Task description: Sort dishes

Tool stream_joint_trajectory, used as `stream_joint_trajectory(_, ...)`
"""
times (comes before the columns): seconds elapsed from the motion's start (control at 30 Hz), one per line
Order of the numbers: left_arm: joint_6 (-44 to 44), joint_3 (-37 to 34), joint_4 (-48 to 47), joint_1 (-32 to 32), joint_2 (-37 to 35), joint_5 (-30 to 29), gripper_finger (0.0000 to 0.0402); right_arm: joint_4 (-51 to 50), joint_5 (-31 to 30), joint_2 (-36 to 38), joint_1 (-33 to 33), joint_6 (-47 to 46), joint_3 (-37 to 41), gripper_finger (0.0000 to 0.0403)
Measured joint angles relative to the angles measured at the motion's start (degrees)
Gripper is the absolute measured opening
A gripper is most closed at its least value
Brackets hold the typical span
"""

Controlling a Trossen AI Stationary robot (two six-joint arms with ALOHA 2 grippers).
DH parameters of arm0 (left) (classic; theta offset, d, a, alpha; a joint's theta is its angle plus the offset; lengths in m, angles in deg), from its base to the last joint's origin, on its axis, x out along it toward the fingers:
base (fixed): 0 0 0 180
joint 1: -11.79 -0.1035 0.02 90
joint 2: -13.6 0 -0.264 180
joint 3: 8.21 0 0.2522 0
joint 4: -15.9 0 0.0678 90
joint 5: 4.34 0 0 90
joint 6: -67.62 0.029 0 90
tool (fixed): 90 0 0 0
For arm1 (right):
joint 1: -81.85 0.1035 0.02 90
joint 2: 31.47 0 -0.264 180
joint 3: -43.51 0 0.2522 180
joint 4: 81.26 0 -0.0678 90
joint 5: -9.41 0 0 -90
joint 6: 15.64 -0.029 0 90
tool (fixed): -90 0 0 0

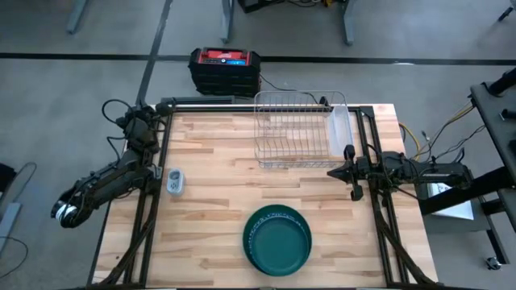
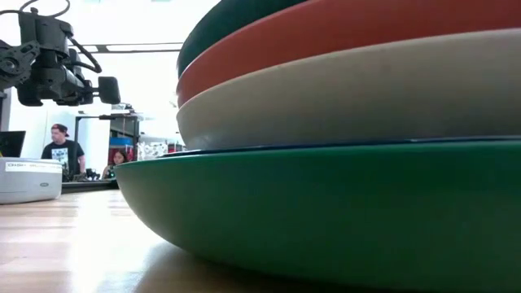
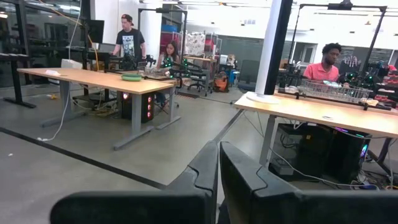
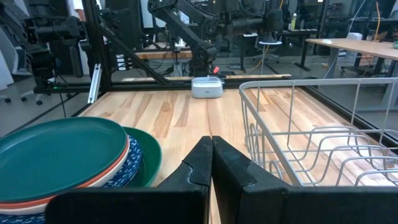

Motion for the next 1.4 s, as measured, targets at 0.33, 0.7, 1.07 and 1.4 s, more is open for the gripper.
stream_joint_trajectory(0.33,0.00,-0.02,-0.02,0.00,0.00,0.00,0.0007,-0.01,-0.01,0.00,0.00,0.00,0.02,0.0000)
stream_joint_trajectory(0.7,0.00,0.00,-0.02,-0.01,0.00,0.00,0.0007,0.00,0.00,0.00,0.00,-0.03,0.01,0.0000)
stream_joint_trajectory(1.07,-7.50,0.00,-1.14,0.22,-2.36,-2.28,0.0007,4.91,-0.04,0.00,-0.02,-3.82,0.10,0.0000)
stream_joint_trajectory(1.4,6.12,3.55,-1.16,0.59,-6.18,3.20,0.0007,7.67,0.08,0.00,-0.01,-5.18,0.08,0.0000)
